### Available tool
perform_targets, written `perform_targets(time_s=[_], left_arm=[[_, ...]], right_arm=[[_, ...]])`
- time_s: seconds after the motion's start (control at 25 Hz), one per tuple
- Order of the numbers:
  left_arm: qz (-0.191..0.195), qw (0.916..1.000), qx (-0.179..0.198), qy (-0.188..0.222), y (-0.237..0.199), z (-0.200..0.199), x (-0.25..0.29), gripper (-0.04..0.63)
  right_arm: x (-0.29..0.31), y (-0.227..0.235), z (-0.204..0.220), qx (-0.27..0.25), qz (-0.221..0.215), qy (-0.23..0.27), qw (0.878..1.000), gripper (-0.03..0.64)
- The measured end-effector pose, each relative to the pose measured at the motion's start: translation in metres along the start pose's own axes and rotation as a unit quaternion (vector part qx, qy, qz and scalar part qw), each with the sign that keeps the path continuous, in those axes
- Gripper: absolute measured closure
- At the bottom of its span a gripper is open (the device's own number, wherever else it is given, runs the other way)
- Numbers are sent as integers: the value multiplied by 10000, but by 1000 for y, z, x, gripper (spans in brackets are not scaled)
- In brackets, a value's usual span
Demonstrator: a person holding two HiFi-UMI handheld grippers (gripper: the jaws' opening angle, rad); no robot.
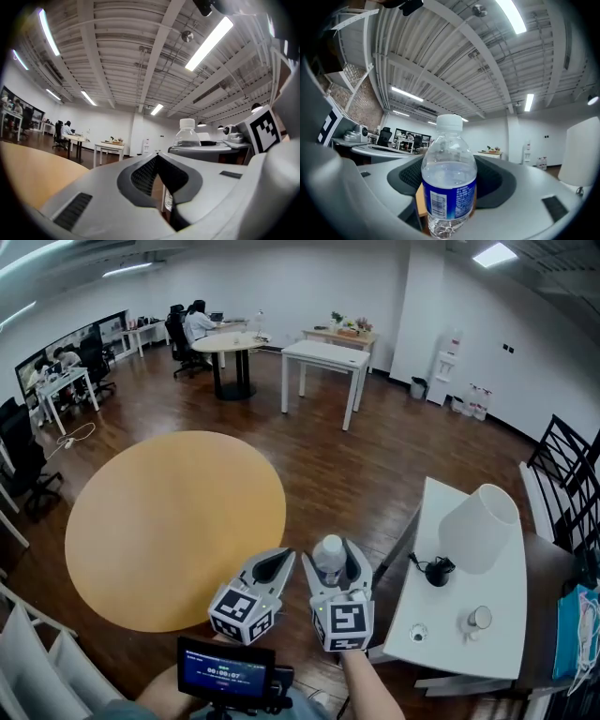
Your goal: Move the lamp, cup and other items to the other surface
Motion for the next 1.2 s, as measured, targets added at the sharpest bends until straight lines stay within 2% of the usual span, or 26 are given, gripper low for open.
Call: perform_targets(time_s=[0.28,0.52,0.72,0.88,1.2], left_arm=[[-876,9959,-212,-24,-74,21,-88,589],[-1633,9856,-440,-4,-129,34,-155,589],[-2280,9721,-554,-6,-167,47,-188,589],[-2818,9570,-693,10,-189,64,-230,589],[-3597,9278,-979,-133,-207,92,-288,589]], right_arm=[[50,-103,-13,-110,-803,103,9967,318],[93,-183,-25,-182,-1540,91,9879,318],[131,-231,-26,-234,-2128,69,9768,318],[149,-282,-21,-293,-2621,18,9646,318],[177,-359,-6,-271,-3594,-34,9328,318]])
Point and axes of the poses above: the fingertips, and each gripper's own axes: x forward along the fingers, y to its right, z out of its underside, the point moved 10 cm from there along -x, backward along the fingers, and after that the axes turned 14 degrees about -y, right-handed, at the moved point
